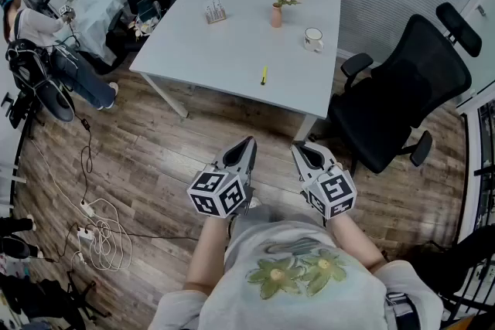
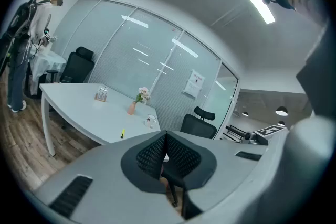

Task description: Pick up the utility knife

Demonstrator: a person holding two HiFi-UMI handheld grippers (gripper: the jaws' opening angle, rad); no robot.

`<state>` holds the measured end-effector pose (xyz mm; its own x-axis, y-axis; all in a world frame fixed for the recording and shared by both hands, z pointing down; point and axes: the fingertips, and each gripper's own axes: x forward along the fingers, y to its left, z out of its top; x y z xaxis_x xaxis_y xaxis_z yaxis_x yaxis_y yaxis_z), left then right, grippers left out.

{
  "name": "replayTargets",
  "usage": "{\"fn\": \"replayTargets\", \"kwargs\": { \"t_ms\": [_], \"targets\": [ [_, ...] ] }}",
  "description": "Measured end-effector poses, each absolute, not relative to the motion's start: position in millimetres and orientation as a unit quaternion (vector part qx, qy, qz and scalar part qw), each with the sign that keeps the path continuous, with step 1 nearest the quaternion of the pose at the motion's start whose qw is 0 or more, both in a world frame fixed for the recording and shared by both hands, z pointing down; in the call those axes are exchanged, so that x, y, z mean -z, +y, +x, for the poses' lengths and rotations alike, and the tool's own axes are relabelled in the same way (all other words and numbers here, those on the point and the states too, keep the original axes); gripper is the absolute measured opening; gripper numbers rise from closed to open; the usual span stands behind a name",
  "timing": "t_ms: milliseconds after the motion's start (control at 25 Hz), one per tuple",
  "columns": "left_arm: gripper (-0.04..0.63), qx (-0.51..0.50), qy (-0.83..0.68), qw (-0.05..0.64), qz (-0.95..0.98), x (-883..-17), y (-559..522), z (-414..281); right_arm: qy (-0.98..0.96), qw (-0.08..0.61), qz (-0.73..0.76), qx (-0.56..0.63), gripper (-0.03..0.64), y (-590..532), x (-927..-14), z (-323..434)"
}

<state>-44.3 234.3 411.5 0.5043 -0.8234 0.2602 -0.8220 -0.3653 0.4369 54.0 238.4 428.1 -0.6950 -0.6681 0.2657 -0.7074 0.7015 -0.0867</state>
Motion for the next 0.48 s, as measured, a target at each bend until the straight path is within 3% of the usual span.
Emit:
{"fn": "replayTargets", "kwargs": {
  "t_ms": [480],
  "targets": [
    [0.002,-0.055,-0.494,0.208,0.842,-414,235,-50,-0.918,0.099,0.376,-0.079,-0.002,214,-428,22]
  ]
}}
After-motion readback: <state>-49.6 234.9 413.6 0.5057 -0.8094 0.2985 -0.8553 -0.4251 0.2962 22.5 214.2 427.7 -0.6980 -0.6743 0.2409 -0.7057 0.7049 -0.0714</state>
